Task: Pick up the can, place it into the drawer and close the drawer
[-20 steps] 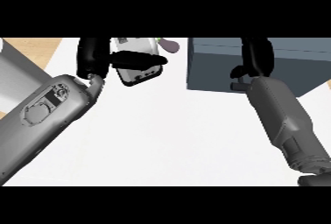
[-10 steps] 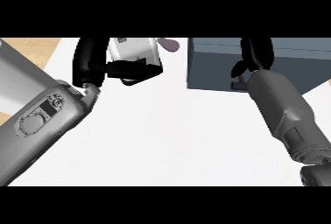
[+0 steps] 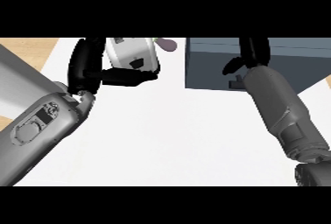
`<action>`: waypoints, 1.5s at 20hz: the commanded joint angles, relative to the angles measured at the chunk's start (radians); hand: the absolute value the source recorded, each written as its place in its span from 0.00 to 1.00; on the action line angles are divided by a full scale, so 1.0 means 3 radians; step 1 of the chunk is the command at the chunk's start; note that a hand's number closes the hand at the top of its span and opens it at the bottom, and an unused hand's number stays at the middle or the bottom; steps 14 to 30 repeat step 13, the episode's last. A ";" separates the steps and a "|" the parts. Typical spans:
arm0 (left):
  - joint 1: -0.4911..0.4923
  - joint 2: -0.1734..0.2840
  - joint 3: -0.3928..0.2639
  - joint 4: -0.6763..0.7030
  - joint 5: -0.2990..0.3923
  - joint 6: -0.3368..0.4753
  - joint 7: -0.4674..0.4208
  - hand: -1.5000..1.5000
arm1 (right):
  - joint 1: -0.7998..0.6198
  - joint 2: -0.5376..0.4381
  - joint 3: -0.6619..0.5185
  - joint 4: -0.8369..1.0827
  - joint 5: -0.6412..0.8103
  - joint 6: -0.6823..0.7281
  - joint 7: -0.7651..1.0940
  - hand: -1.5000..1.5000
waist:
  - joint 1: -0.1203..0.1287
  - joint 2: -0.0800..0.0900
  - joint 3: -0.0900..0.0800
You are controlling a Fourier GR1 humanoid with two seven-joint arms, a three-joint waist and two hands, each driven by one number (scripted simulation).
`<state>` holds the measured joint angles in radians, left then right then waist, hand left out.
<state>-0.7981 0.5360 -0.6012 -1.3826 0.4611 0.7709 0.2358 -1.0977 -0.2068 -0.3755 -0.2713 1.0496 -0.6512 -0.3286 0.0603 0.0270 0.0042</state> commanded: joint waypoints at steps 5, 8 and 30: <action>0.0154 0.0023 0.0060 -0.0047 -0.0031 -0.0008 -0.0053 0.00 | -0.0378 0.0367 -0.0638 -0.0185 -0.0818 0.0260 -0.0316 0.00 | 0.0033 -0.0026 -0.0002; 0.0358 0.0124 0.0094 -0.0130 -0.0023 -0.0041 -0.0094 0.00 | -0.0342 0.0428 -0.0874 -0.0197 -0.1121 0.0511 -0.0399 0.00 | -0.0024 -0.0067 -0.0007; 0.0467 0.0083 0.0195 -0.0201 -0.0063 -0.0054 -0.0153 0.00 | -0.0330 0.0346 -0.0966 -0.0138 -0.1238 0.0519 -0.0585 0.00 | -0.0026 -0.0032 -0.0010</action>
